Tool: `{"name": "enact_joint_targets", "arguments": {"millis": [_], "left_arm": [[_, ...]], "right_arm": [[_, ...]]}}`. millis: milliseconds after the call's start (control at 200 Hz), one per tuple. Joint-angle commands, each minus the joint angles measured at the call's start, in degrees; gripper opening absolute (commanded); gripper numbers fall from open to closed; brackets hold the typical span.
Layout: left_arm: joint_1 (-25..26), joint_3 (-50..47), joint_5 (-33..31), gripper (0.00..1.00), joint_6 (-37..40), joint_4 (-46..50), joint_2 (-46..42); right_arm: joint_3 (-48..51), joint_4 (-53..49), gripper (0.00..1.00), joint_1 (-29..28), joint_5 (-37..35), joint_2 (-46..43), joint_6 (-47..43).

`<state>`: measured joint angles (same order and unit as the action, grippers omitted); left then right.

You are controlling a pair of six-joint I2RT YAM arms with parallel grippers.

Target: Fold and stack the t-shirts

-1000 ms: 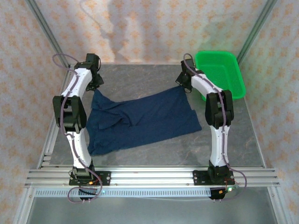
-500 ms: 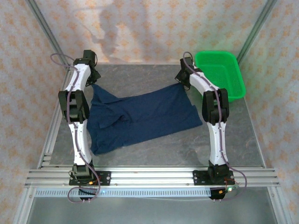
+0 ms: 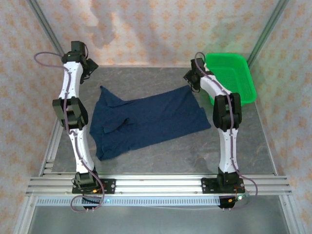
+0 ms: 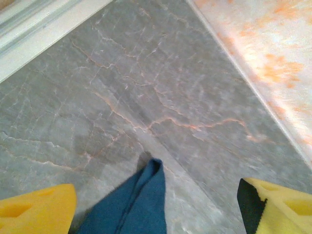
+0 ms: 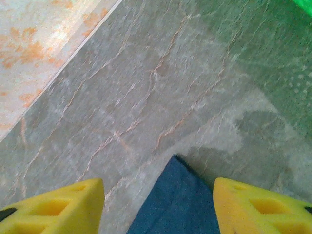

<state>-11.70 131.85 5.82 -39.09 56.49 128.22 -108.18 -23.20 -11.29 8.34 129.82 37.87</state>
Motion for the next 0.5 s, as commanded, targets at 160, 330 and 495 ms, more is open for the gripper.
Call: {"name": "enact_joint_targets", "arguments": {"millis": [160, 330, 495], "left_arm": [[2.81, -42.83, 15.03, 0.87, 1.59, -3.18, -34.60], [6.83, -64.10, 16.90, 0.80, -1.72, -5.01, -47.45], [11.43, -78.42, 17.24, 0.44, -7.42, -12.14, -52.64]], "right_arm": [[18.82, 5.71, 0.72, -3.10, 19.05, -18.22, -0.35], [26.96, -0.07, 0.82, -11.11, 23.53, -26.32, -9.89], [37.65, 2.84, 0.84, -14.04, 24.34, -32.96, -8.74]]}}
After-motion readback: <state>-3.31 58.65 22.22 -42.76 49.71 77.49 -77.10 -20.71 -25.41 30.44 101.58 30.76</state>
